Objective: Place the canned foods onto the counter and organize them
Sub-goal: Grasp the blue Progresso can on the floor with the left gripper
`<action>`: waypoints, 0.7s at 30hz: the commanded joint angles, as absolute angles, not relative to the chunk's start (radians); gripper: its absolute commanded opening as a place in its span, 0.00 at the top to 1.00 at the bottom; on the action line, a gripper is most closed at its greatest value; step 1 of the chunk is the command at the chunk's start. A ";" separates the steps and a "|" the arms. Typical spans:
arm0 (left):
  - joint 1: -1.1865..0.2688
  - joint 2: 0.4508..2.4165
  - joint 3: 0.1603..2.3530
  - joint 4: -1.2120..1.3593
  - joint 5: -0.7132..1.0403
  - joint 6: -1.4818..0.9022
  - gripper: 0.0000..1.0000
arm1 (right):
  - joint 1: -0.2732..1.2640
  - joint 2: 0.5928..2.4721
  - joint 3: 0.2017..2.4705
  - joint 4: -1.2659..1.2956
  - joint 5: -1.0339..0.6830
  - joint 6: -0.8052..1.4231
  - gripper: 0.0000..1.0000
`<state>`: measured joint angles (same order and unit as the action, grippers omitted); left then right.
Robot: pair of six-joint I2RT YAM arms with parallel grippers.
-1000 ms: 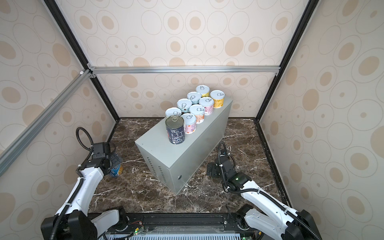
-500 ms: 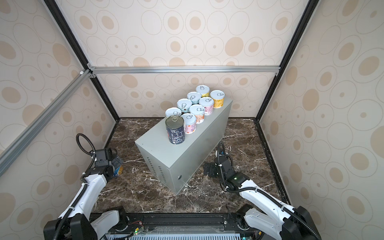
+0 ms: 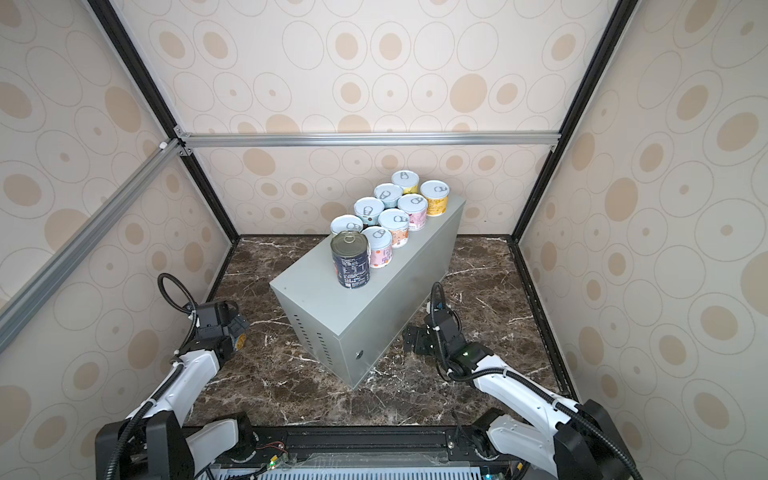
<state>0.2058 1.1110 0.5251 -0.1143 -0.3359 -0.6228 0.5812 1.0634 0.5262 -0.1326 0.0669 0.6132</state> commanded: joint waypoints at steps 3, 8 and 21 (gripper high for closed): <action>0.209 1.134 0.508 -0.037 -0.395 -0.597 0.01 | 0.577 1.071 0.511 -0.117 0.046 0.626 0.01; 0.209 1.146 0.478 0.029 -0.436 -0.576 0.01 | 0.577 1.072 0.511 -0.114 0.040 0.625 0.01; 0.209 1.209 0.440 0.106 -0.460 -0.526 0.01 | 0.578 1.073 0.511 -0.107 -0.006 0.636 0.01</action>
<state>0.2054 1.1877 0.4423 0.1177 -0.4145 -0.5472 0.5812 1.0737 0.5262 -0.1188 0.0040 0.6220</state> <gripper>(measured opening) 0.994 0.986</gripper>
